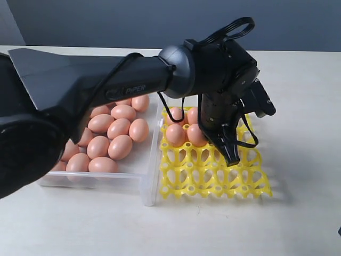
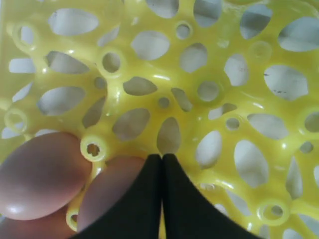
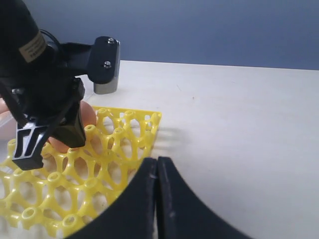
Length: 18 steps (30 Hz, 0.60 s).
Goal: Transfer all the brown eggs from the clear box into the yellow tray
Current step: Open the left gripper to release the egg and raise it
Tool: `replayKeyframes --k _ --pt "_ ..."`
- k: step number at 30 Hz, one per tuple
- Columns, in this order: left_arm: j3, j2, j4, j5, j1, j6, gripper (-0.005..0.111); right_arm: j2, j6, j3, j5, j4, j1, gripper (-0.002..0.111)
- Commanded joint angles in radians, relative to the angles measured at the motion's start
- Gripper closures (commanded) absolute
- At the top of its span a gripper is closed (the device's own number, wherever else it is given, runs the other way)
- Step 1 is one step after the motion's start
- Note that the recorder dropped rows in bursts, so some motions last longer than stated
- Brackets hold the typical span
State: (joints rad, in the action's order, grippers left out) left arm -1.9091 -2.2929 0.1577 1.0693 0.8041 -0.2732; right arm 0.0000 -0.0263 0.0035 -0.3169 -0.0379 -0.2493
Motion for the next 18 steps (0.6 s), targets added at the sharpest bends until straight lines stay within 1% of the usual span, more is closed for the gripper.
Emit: replayKeyframes --k 1,10,14,18 --pt "0.008 -0.033 0.038 0.04 -0.002 0.004 0.106 0.0 0.0 -0.003 0.012 0.002 -0.001 0.107" --pt "0.008 0.094 0.098 0.009 0.012 0.016 0.106 0.0 0.0 -0.003 0.012 0.002 -0.001 0.107" --pt "0.008 0.137 0.12 0.009 0.012 0.079 0.106 0.0 0.0 -0.003 0.012 0.002 -0.001 0.107" --pt "0.008 0.147 0.123 0.052 0.009 0.083 0.106 0.0 0.0 -0.003 0.012 0.002 -0.001 0.107"
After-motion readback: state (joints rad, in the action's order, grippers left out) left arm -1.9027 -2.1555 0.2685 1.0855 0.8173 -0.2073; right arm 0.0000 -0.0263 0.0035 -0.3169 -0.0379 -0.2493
